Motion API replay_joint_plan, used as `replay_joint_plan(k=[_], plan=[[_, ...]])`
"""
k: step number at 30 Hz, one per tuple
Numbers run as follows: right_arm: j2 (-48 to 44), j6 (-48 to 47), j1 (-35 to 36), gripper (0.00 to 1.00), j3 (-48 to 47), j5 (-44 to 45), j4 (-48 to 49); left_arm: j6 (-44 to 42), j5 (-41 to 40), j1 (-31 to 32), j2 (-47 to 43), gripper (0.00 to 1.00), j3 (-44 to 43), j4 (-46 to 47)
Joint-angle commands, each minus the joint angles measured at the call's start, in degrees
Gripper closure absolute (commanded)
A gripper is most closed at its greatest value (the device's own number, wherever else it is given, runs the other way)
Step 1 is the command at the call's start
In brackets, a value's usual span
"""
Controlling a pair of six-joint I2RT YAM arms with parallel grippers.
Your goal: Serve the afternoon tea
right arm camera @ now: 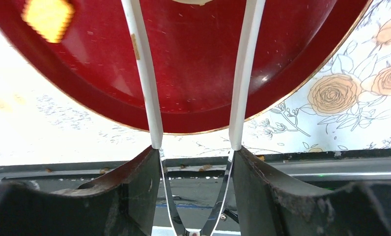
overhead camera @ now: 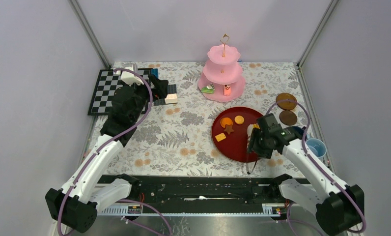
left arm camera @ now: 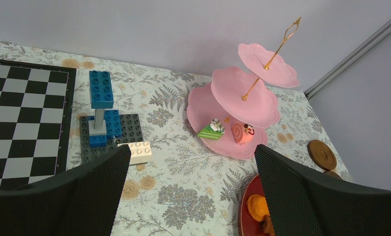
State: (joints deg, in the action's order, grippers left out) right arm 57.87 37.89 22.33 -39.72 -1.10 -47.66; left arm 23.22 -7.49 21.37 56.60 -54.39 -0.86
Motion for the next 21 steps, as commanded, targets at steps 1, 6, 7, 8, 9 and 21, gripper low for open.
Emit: replay_joint_plan(k=[1,6,7,8,9,21], plan=[[-4.85,-3.04,0.09,0.57,-6.11,2.2,-2.05,0.73,0.88,0.08,-0.31,0.01,-2.74,0.95],[-1.81,-6.34,-0.11,0.55,-14.01,5.3,-0.32,0.86,1.08,0.08,-0.27,0.01,-2.74,0.95],[-0.15,-7.48,-0.21,0.55,-15.75,5.92,1.01,0.86,1.07,0.08,-0.33,0.01,-2.74,0.95],[1.73,-8.92,-0.51,0.56,-17.01,6.71,2.79,0.78,0.99,0.08,-0.41,0.01,-2.74,0.95],[3.6,-10.42,-1.07,0.56,-18.42,7.29,4.73,0.77,0.92,0.08,-0.46,0.01,-2.67,0.95],[31.05,-19.95,-8.69,0.6,-36.46,-0.94,18.92,0.24,-0.25,0.08,-1.27,0.01,-2.65,0.95]])
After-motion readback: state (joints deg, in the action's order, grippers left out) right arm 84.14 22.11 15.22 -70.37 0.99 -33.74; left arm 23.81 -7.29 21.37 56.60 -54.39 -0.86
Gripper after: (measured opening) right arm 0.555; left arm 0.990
